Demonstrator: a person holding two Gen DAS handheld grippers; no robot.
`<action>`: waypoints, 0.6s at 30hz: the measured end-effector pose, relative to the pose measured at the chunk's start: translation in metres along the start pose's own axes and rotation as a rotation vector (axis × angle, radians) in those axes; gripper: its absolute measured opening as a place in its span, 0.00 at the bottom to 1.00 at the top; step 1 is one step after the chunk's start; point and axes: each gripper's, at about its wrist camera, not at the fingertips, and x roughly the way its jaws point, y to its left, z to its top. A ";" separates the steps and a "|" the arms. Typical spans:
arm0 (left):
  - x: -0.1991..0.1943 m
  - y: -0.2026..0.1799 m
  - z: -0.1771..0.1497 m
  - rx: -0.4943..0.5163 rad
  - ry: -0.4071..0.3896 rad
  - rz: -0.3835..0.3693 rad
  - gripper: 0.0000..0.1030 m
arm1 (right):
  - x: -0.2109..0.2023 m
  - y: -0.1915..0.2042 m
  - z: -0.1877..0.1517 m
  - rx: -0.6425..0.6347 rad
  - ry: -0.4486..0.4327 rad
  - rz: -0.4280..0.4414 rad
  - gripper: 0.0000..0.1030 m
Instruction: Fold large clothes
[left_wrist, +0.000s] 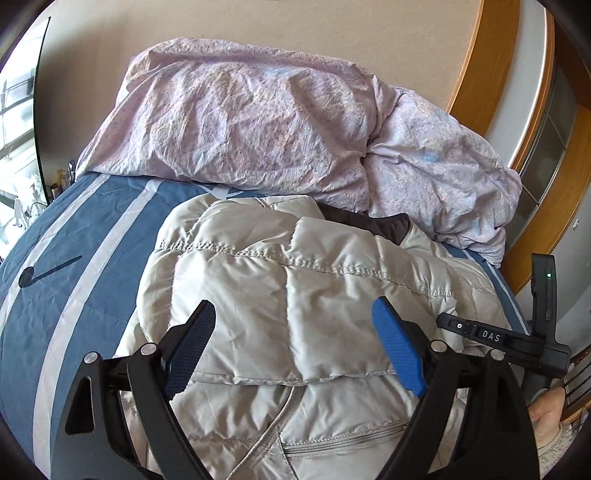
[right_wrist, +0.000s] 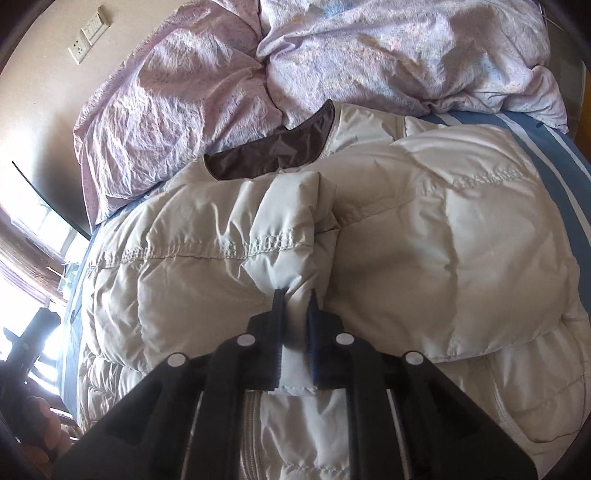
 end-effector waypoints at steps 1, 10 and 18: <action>0.002 0.001 0.000 0.000 0.005 0.007 0.85 | 0.004 -0.002 0.000 0.004 0.012 -0.009 0.12; 0.010 0.012 -0.005 -0.002 0.029 0.048 0.85 | 0.029 0.002 -0.006 -0.067 0.040 -0.135 0.16; -0.005 0.024 -0.009 0.016 0.015 0.077 0.85 | 0.021 -0.001 -0.005 -0.107 0.022 -0.135 0.41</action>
